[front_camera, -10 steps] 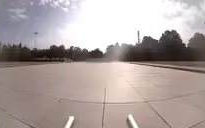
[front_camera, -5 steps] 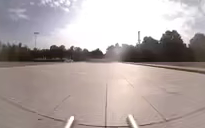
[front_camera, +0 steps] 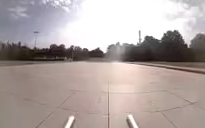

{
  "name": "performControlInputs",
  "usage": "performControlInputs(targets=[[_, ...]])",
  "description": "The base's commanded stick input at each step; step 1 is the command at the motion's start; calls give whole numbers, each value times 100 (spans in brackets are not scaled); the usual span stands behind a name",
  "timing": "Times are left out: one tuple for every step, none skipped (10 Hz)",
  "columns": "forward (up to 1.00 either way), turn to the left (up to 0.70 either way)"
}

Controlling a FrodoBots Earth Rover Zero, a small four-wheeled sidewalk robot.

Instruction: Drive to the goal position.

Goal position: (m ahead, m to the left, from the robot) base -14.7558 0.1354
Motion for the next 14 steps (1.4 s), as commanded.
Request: performControlInputs(targets=[[100,0],[100,0],[100,0],[100,0],[100,0],[100,0],[100,0],[100,0],[100,0],[100,0],[100,0],[100,0],[100,0],[100,0]])
